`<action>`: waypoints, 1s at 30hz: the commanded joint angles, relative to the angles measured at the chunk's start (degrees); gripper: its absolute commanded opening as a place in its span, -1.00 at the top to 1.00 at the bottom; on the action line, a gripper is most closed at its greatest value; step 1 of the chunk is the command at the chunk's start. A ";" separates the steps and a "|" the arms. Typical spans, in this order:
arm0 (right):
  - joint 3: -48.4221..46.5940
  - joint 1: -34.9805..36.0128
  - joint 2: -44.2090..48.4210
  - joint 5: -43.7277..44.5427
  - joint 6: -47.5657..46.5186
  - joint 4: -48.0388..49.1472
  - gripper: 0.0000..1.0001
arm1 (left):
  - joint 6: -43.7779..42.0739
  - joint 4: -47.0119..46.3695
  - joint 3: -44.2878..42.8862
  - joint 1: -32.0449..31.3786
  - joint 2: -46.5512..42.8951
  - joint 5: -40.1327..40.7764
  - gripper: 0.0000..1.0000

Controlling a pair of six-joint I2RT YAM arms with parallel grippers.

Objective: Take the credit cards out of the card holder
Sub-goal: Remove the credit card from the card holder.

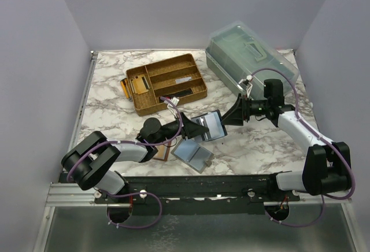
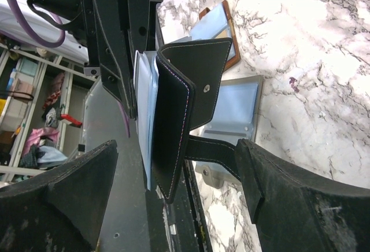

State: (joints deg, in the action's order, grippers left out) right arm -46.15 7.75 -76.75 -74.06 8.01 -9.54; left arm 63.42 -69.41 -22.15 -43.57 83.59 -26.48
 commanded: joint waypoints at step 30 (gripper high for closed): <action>4.85 -0.10 -3.47 -12.96 19.82 21.70 -0.01 | 1.80 -8.92 -4.81 -1.38 5.35 -3.49 1.00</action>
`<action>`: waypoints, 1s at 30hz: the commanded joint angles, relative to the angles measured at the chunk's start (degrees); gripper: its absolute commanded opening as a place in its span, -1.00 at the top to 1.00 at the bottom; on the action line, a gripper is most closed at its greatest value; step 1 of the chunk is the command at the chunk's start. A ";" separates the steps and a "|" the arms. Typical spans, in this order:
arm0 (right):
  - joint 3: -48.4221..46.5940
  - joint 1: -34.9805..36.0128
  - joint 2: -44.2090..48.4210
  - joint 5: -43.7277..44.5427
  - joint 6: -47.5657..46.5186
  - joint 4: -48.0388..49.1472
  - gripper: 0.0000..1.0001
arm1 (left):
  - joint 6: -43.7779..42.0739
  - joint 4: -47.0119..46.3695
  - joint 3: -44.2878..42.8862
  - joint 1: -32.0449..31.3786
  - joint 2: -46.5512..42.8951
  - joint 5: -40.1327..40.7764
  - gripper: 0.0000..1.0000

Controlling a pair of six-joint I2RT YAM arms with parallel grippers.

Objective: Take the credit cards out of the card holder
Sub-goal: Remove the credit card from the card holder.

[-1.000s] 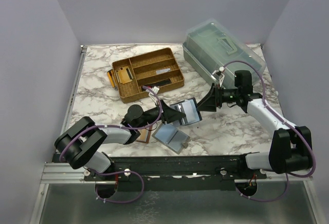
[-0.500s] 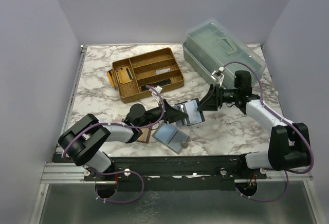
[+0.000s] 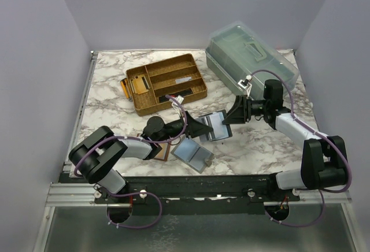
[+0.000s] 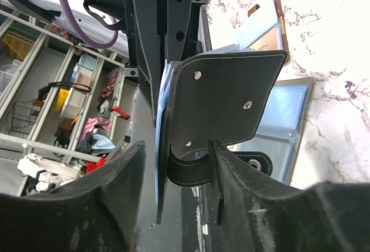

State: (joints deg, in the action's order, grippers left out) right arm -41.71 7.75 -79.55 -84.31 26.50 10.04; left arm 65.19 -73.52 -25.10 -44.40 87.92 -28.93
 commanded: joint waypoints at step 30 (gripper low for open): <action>0.56 -1.04 -0.05 -6.65 6.58 7.73 1.00 | -0.19 -4.98 4.99 3.71 -5.28 -2.88 1.00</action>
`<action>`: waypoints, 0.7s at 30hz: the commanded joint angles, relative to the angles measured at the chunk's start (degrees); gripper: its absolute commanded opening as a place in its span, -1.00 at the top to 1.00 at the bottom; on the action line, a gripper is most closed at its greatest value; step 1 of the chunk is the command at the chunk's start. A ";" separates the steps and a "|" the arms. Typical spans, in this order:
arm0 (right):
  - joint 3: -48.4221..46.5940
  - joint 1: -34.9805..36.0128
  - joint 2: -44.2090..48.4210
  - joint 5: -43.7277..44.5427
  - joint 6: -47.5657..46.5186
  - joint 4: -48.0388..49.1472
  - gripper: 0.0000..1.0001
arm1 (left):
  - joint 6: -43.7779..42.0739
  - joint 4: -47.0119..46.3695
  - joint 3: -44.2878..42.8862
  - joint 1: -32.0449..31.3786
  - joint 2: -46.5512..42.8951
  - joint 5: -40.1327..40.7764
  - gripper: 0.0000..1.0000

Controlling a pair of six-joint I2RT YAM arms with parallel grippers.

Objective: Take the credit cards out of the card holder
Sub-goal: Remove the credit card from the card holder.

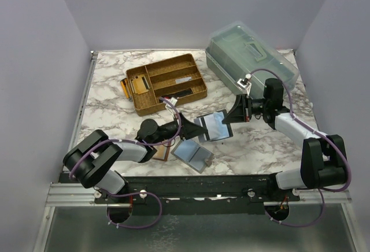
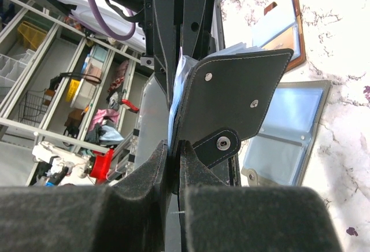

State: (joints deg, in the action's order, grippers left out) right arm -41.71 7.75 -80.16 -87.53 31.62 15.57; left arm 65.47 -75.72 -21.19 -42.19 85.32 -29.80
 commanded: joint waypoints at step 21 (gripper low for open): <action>-0.16 -2.65 0.39 -1.07 -4.67 -3.98 1.00 | -1.68 4.97 7.13 8.64 -11.88 -4.73 1.00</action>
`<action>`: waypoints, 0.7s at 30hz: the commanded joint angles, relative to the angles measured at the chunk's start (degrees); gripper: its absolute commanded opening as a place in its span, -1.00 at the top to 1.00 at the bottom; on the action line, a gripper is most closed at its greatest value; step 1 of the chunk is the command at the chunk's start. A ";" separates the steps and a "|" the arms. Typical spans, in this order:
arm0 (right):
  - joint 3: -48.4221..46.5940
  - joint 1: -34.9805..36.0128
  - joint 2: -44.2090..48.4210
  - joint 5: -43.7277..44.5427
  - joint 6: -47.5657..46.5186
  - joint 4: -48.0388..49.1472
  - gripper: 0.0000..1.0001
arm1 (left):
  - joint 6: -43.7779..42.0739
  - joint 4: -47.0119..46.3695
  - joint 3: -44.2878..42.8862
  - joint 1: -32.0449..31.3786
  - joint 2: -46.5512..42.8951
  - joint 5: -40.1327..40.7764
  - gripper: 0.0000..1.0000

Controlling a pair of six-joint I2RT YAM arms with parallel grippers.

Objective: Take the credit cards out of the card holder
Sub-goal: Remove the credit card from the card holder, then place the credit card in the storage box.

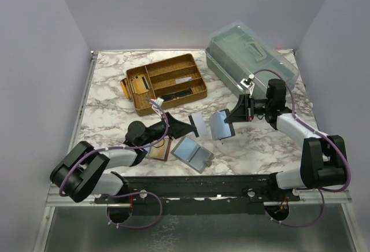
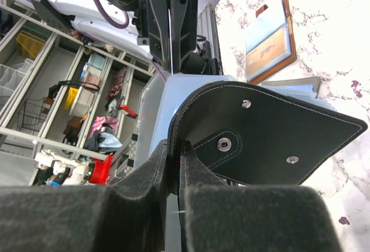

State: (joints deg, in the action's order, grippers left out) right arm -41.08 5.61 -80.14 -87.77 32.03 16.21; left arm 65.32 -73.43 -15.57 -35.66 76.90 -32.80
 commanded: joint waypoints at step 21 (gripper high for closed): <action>-1.86 -0.51 -2.24 1.07 -10.10 -9.44 1.00 | -15.43 40.42 -11.25 19.91 -9.89 -2.07 1.00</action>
State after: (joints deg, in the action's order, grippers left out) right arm -41.10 5.50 -81.38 -86.15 22.83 7.16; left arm 54.13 -39.70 -23.24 -18.46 65.43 -33.43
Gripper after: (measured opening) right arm 0.099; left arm 0.017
